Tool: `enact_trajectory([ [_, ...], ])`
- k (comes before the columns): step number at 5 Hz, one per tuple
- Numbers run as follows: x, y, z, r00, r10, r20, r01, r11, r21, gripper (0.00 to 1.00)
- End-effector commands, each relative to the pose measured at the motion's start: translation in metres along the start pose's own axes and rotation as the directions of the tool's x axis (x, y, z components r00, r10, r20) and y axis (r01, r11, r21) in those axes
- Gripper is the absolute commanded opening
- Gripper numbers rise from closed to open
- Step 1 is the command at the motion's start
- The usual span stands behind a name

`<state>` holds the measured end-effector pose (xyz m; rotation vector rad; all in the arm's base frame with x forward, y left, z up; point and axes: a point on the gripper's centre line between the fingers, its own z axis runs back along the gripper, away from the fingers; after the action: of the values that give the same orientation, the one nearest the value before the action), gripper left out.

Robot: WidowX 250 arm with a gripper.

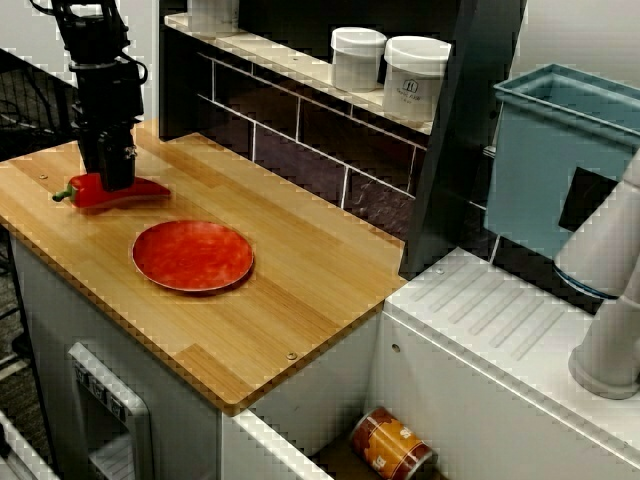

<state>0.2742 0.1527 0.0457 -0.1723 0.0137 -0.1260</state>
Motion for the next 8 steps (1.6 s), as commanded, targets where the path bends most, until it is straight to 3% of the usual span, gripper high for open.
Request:
enact_trajectory([
  [1,-0.011,-0.04,0.026,0.986,-0.167,0.03,0.166,0.986,0.015,0.0],
  [3,-0.012,-0.094,0.024,0.929,-0.368,0.035,0.369,0.929,-0.02,0.0],
  [4,-0.003,-0.112,0.024,0.913,-0.407,0.032,0.408,0.912,-0.044,0.0],
  [5,-0.001,-0.128,0.017,0.903,-0.429,0.024,0.429,0.903,0.005,0.0],
  [7,0.002,-0.122,0.013,0.909,-0.416,-0.014,0.416,0.909,0.0,0.0],
  [8,0.004,-0.116,0.014,0.917,-0.397,-0.032,0.397,0.918,-0.005,1.0],
])
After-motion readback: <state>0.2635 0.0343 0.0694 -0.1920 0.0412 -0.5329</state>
